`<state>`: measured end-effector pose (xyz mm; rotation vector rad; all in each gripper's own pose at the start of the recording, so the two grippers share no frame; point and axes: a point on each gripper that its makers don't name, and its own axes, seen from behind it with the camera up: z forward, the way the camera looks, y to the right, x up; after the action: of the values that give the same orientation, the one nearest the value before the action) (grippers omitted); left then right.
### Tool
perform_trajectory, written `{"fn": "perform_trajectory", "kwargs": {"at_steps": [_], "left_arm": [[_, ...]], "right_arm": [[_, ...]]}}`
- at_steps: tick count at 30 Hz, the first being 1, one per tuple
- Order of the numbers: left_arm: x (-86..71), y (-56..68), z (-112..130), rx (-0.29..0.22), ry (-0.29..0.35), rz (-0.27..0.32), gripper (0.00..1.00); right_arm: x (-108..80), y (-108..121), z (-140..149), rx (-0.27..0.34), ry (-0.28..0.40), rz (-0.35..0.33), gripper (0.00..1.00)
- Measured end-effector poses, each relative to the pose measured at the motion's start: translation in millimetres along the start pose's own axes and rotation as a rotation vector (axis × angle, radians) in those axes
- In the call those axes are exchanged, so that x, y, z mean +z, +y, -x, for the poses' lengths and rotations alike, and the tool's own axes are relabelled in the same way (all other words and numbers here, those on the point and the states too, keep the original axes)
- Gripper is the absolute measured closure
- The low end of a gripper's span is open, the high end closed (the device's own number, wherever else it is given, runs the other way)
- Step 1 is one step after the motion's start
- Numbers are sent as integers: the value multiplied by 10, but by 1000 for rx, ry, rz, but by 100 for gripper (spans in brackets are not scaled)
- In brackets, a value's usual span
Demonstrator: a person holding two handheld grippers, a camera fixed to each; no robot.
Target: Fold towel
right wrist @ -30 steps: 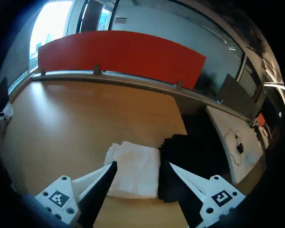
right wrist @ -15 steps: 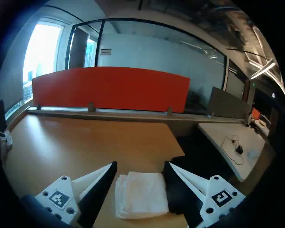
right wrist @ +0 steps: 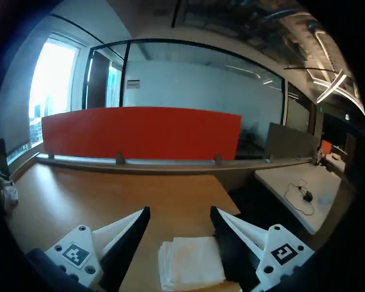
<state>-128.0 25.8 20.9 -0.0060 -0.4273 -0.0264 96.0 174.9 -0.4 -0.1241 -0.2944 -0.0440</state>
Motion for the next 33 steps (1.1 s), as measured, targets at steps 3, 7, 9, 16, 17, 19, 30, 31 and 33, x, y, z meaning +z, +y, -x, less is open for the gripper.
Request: {"fn": "perform_trajectory", "kwargs": {"at_steps": [3, 7, 9, 16, 17, 19, 30, 31, 33], "left_arm": [[-1, -39, -153, -20, 51, -9, 3], [-9, -85, -345, -32, 116, -16, 3], [-14, -104, -432, -33, 144, -20, 3], [-52, -125, -645, -33, 217, -25, 3], [-60, -123, -677, -36, 228, -24, 3], [-73, -116, -734, -43, 248, -21, 3], [-134, -100, -974, -57, 321, -9, 3], [-141, -101, -985, -59, 325, -8, 3], [-154, -104, -1007, -64, 332, -6, 3]], "right_arm": [[-15, -96, -124, 7, 36, -11, 4], [-37, -224, -282, 16, 78, -15, 4], [-46, -292, -359, 22, 98, -18, 5], [-102, -592, -572, 41, 156, -45, 5], [-111, -650, -602, 40, 162, -51, 5], [-128, -750, -659, 38, 176, -58, 4], [-181, -1402, -885, 57, 227, -92, 4], [-182, -1459, -888, 59, 226, -95, 4], [-184, -1579, -895, 63, 224, -102, 4]]}}
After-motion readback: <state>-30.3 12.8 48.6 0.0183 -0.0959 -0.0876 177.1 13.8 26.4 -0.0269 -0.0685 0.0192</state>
